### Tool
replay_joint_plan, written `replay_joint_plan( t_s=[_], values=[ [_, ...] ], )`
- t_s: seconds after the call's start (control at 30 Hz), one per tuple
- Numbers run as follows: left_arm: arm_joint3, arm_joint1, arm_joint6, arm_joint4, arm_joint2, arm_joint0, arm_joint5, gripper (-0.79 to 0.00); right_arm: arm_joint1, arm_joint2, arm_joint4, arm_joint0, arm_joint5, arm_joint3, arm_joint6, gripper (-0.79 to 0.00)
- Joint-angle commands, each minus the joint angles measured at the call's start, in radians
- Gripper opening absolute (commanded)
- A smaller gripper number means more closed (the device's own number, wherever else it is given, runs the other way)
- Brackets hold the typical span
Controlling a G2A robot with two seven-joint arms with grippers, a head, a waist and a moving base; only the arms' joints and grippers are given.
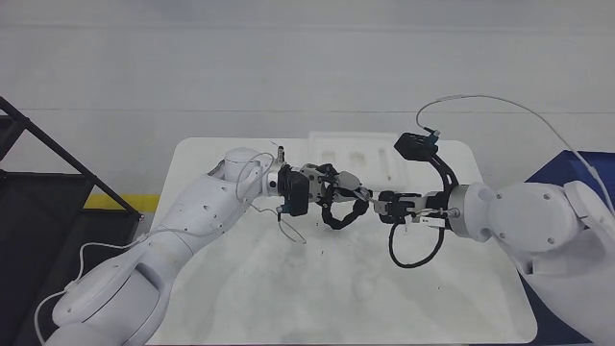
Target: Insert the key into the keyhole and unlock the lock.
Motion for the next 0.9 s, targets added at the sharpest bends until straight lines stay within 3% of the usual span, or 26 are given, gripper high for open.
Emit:
replay_joint_plan(
  t_s=[0.0,0.67,0.7,0.73,0.77,0.87],
  values=[
    [-0.002,0.000,0.001,0.001,-0.001,0.000,-0.003,-0.785,0.001,-0.007,0.003,0.007,0.002,0.002,-0.002,-0.785],
    [-0.024,0.001,-0.020,-0.029,-0.015,0.015,-0.062,-0.785,0.010,-0.080,0.015,0.065,0.042,0.015,-0.042,-0.785],
    [-0.025,0.001,-0.021,-0.032,-0.016,0.016,-0.067,-0.785,0.009,-0.081,0.018,0.068,0.045,0.015,-0.045,-0.563],
    [-0.025,0.001,-0.022,-0.035,-0.017,0.017,-0.072,-0.785,0.009,-0.081,0.021,0.070,0.048,0.015,-0.048,-0.215],
    [-0.026,0.001,-0.023,-0.038,-0.017,0.018,-0.078,-0.785,0.009,-0.081,0.024,0.072,0.051,0.016,-0.051,0.000],
    [-0.026,0.001,-0.025,-0.043,-0.017,0.020,-0.096,-0.785,0.008,-0.077,0.033,0.075,0.049,0.019,-0.057,0.000]
  ],
)
